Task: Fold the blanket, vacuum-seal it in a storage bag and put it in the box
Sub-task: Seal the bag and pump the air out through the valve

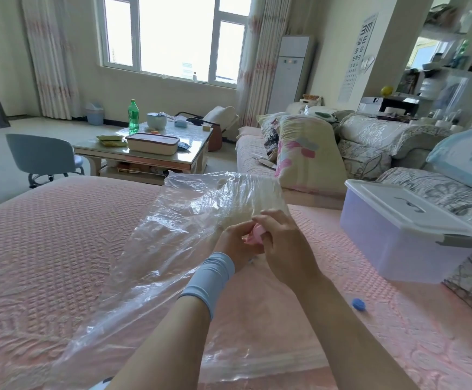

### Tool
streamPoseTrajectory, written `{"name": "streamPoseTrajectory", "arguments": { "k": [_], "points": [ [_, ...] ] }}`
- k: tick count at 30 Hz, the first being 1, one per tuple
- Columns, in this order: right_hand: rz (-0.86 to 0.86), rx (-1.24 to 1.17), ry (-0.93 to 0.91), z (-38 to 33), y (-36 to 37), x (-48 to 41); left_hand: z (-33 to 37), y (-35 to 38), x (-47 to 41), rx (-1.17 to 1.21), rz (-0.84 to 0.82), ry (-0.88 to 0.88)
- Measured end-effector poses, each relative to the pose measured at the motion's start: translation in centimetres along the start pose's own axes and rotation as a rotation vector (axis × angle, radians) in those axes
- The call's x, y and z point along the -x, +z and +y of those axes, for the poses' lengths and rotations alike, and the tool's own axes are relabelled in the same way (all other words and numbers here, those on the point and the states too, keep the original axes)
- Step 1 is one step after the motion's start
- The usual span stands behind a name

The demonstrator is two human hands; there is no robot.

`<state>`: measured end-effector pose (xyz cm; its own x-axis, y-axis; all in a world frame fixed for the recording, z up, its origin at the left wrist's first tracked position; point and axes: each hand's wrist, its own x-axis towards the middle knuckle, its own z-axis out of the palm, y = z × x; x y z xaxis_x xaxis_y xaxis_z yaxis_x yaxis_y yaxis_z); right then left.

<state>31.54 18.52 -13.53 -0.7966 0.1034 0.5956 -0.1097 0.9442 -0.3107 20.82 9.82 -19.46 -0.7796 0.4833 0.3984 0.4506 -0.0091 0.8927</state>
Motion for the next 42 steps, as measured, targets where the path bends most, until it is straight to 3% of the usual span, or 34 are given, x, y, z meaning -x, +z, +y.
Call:
{"name": "streamPoseTrajectory", "arguments": {
  "k": [2,6,8,10,13,15,17,20,22,24,27,29,31,36,38,42],
  "points": [
    [0.033,-0.008,-0.035,-0.2,-0.8,-0.4,0.0,-0.1,-0.1,0.026,-0.017,0.0],
    [0.458,-0.008,-0.295,-1.5,-3.9,-2.2,-0.1,-0.6,-0.4,0.024,-0.04,0.028],
    [0.588,-0.019,-0.331,-1.4,-4.1,-2.5,-0.1,-0.5,-0.4,0.04,-0.049,0.007],
    [0.496,-0.002,-0.258,-1.0,-2.9,-1.6,0.0,-0.3,-0.1,0.03,-0.043,0.003],
    [0.027,0.029,-0.055,-0.2,-0.5,0.0,0.4,-0.2,0.3,-0.016,-0.023,-0.006],
    [-0.052,0.007,-0.027,0.0,-0.4,0.1,0.5,-0.3,0.3,-0.016,-0.02,-0.018],
    [0.1,0.003,-0.113,-0.5,-1.7,-0.7,0.5,-0.5,0.2,0.014,-0.028,-0.007],
    [0.472,-0.031,-0.295,-1.7,-3.8,-2.1,0.2,-0.6,-0.2,0.006,-0.025,-0.009],
    [0.601,-0.049,-0.337,-1.7,-3.9,-2.4,0.3,-0.5,-0.1,0.016,-0.03,-0.03],
    [0.518,-0.017,-0.278,-1.4,-2.9,-1.7,0.4,-0.3,0.1,0.028,-0.029,-0.029],
    [0.05,0.095,-0.067,-0.4,-0.7,-0.2,0.6,-0.2,0.4,0.022,-0.028,-0.032],
    [-0.09,0.113,-0.013,0.1,-0.2,0.1,0.8,-0.2,0.5,0.017,-0.03,-0.062],
    [-0.014,0.076,-0.088,-0.2,-1.0,-0.3,0.8,-0.2,0.5,0.048,-0.033,-0.054],
    [0.463,0.01,-0.28,-1.4,-2.8,-1.9,0.5,-0.8,0.1,0.048,-0.04,-0.019],
    [0.385,0.047,-0.237,-1.0,-1.8,-0.9,0.5,-0.6,0.3,0.043,-0.04,-0.017],
    [-0.028,0.115,-0.045,0.2,0.4,0.5,0.6,-0.3,0.5,0.034,-0.036,-0.056]
  ]
}}
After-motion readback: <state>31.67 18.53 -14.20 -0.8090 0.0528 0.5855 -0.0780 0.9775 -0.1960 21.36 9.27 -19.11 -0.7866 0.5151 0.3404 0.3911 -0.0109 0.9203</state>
